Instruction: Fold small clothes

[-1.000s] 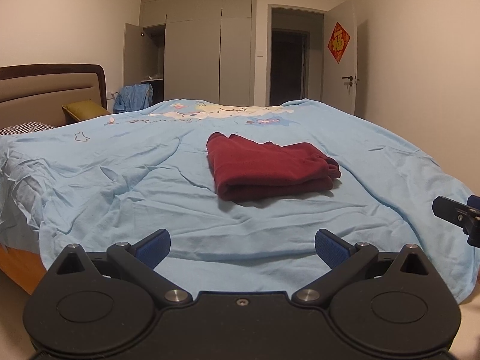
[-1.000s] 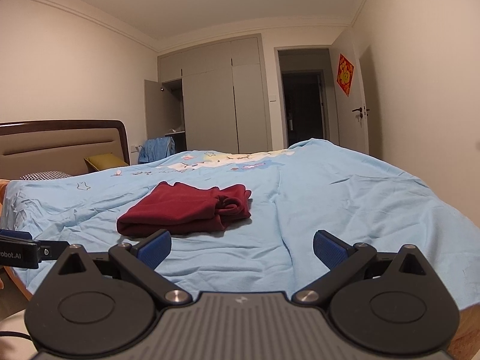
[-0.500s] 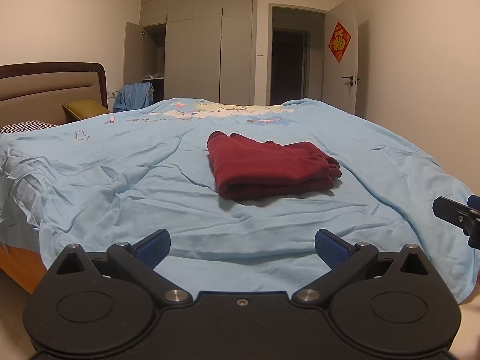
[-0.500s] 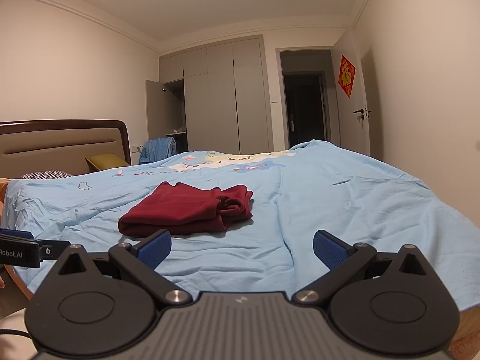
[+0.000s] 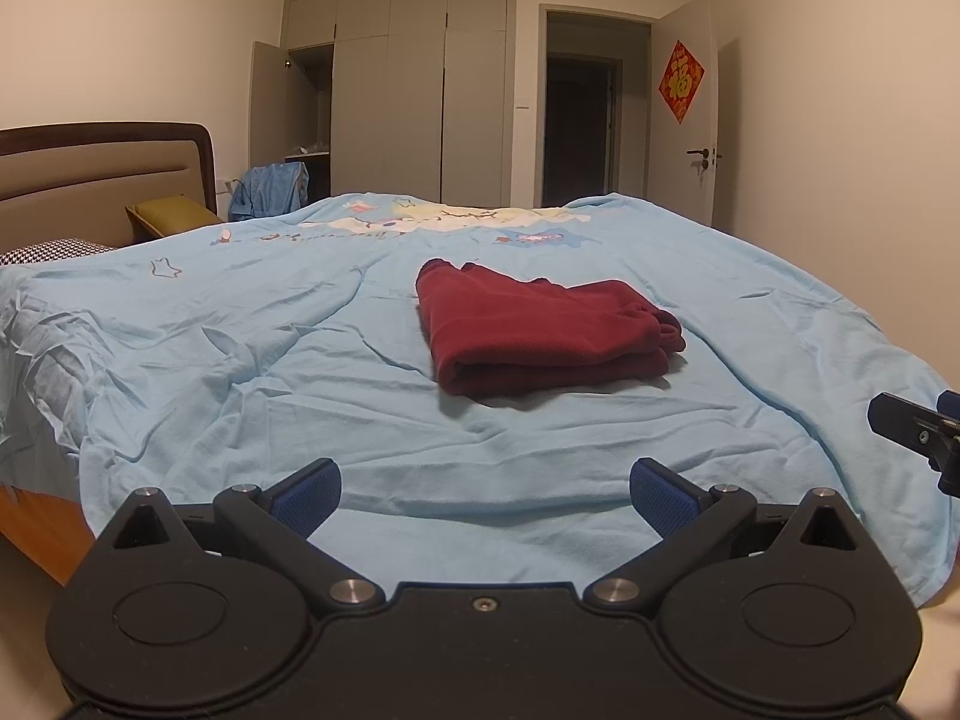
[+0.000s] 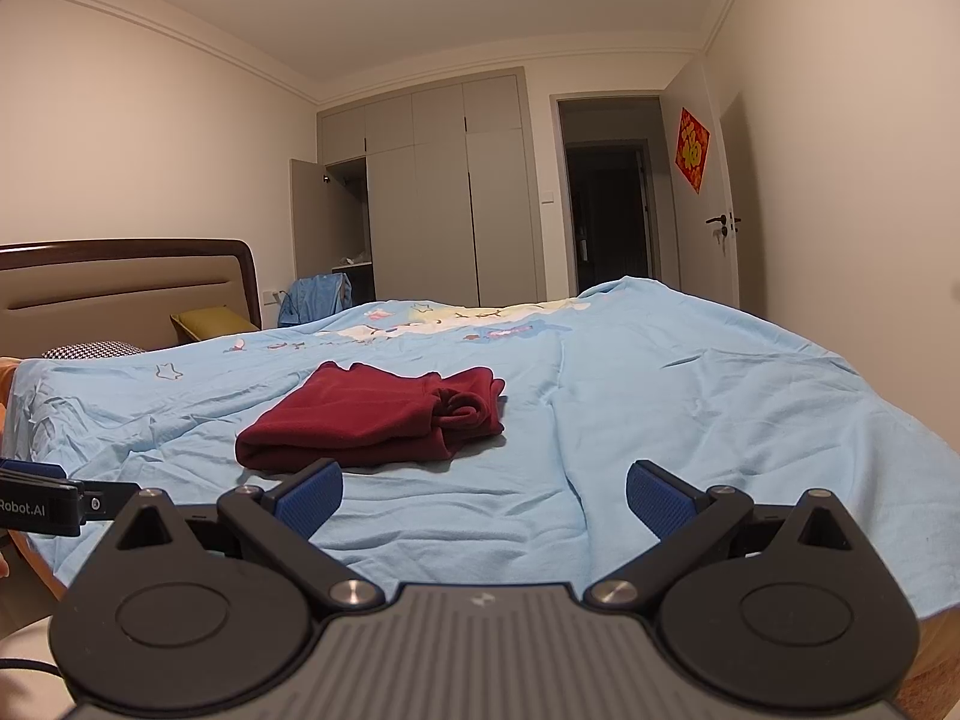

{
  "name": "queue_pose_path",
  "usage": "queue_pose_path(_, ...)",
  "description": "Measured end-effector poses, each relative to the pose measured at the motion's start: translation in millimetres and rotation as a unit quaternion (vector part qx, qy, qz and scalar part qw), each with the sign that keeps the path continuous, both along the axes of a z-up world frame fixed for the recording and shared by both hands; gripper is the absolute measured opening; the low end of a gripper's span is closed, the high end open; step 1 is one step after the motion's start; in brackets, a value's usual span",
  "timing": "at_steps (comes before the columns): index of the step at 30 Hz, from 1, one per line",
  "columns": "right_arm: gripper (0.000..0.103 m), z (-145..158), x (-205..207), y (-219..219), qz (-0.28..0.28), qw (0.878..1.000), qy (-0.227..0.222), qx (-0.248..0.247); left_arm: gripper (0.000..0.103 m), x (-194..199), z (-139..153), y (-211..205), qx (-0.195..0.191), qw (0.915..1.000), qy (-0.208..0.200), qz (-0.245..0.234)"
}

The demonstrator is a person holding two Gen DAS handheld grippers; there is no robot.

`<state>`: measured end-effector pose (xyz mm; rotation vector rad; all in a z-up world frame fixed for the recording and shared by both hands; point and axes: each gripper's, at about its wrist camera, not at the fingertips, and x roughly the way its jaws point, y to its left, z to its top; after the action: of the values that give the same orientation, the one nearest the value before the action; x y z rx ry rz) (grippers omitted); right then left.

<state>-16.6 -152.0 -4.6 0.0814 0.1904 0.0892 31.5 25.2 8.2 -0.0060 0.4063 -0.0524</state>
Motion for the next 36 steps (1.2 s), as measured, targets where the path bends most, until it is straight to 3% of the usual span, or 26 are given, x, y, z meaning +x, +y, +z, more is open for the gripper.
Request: queue_pose_path(36,0.103,-1.9,0.0,0.4,0.000,1.000,0.002,0.001,0.102,-2.6,-2.9,-0.3,0.015,0.9998,0.007,0.014)
